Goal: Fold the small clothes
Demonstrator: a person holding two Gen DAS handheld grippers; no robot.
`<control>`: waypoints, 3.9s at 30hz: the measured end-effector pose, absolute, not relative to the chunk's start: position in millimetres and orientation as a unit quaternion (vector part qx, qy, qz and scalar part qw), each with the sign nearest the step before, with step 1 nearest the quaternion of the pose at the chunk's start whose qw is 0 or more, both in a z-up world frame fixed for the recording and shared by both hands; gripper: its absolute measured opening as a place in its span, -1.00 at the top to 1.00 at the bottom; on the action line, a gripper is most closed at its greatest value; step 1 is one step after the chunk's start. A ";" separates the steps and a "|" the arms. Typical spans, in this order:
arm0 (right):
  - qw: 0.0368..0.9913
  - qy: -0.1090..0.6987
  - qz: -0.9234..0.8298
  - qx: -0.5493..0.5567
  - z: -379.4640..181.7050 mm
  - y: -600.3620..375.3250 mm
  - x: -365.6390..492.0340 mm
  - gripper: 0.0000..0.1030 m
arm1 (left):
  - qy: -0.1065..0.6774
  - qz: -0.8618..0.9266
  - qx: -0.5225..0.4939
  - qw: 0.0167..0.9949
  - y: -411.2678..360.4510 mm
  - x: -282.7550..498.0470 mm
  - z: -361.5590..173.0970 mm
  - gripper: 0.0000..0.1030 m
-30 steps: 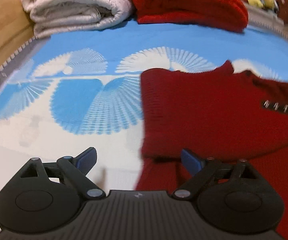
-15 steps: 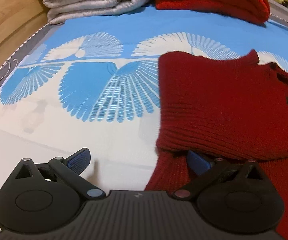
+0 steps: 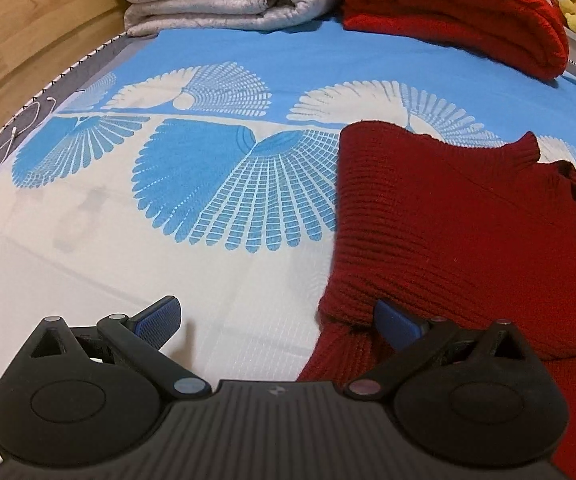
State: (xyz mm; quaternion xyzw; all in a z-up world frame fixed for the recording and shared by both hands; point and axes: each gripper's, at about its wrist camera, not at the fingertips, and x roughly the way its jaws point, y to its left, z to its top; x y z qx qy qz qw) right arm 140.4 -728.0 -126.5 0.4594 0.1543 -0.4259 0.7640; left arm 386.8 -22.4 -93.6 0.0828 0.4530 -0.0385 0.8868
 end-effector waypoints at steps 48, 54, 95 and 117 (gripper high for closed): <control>0.908 0.359 -0.206 0.067 -71.4 -407.1 225.9 -0.39 | 0.464 -0.032 0.029 0.885 28.4 380.4 -58.4 -1.00; 0.884 0.395 -0.237 0.085 -97.3 -420.3 210.2 -0.68 | 0.464 -0.029 0.061 0.883 19.9 381.4 -67.2 -1.00; 0.936 0.300 -0.150 0.106 -58.8 -267.9 -104.4 -0.79 | 0.411 -0.089 0.175 0.890 76.5 52.1 -86.6 -1.00; 0.889 0.325 -0.243 0.211 -72.5 -328.2 -95.0 -0.79 | 0.478 -0.090 0.088 0.869 82.7 101.4 -99.0 -1.00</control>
